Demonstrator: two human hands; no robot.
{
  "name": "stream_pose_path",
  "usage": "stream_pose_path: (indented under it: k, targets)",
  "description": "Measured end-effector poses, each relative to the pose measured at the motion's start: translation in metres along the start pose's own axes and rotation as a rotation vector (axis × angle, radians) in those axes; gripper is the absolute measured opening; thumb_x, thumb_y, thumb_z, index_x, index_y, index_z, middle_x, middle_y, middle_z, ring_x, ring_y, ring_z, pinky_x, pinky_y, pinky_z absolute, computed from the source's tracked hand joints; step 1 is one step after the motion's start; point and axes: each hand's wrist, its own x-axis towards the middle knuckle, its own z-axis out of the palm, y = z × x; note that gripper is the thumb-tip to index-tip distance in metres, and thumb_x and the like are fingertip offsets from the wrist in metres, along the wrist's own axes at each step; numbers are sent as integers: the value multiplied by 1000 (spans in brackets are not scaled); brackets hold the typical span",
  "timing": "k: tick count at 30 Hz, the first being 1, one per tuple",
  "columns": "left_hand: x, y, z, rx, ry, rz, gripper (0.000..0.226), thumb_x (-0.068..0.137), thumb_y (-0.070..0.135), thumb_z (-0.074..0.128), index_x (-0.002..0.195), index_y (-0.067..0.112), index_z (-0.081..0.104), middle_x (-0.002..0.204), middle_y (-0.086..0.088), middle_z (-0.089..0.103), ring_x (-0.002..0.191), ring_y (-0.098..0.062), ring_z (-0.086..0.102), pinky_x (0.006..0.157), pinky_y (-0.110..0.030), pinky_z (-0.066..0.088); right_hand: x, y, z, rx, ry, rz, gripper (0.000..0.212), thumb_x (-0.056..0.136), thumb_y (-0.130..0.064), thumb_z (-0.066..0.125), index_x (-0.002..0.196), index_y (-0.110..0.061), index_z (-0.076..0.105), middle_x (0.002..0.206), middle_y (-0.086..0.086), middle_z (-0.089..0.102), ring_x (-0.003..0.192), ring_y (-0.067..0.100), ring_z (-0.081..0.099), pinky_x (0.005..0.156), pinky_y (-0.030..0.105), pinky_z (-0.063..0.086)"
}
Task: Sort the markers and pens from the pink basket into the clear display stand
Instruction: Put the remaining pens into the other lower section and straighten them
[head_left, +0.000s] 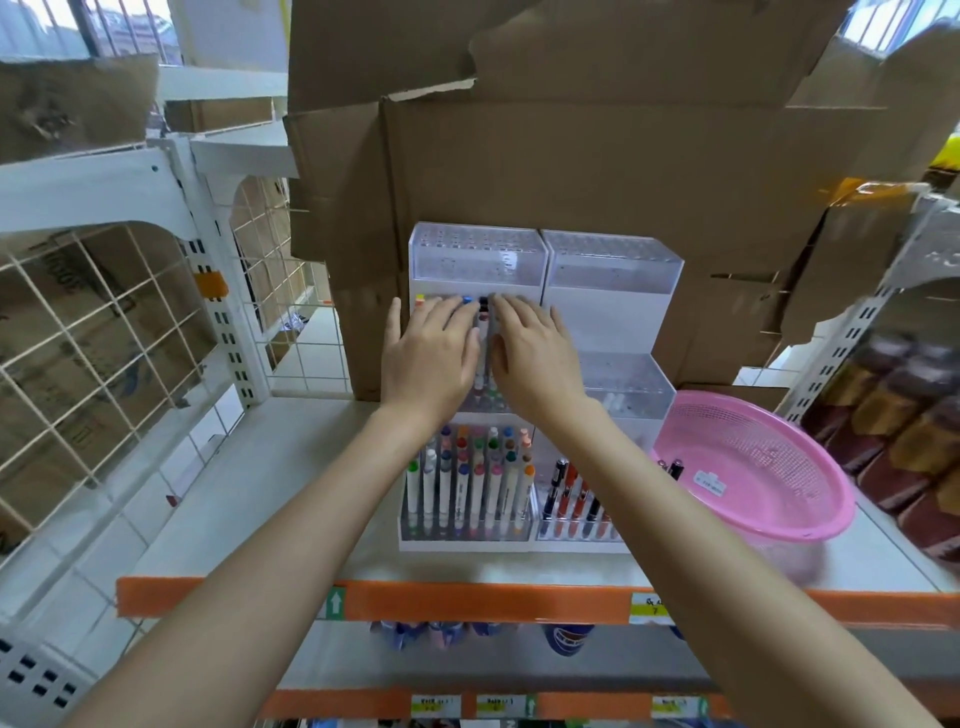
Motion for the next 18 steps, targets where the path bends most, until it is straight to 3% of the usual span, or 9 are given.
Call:
stream_pose_path:
  k: [8,13,18]
  targets:
    - [7,-11,0,15,-45,-40,44,98,36,31,133,22,52,136,-1,54,130,-18,43,112,-52,20,6,-5,-2,-7,-52,-43,48,101,-26,33,148,-14,32,151,9,36,141,27,28,117,42,16]
    - [5,-14,0,-8,-48,-6,47,98,36,26,131,20,56,132,-6,57,127,-23,47,108,-52,29,7,-6,-2,8,-38,-58,47,99,-22,36,143,-6,41,145,18,43,135,34,37,115,40,22]
    - [6,-16,-1,-31,-50,-1,44,98,33,31,130,19,57,131,-7,57,126,-23,47,108,-50,29,6,-9,1,26,-14,-48,55,92,-28,28,136,-3,49,136,20,52,127,36,47,110,43,33]
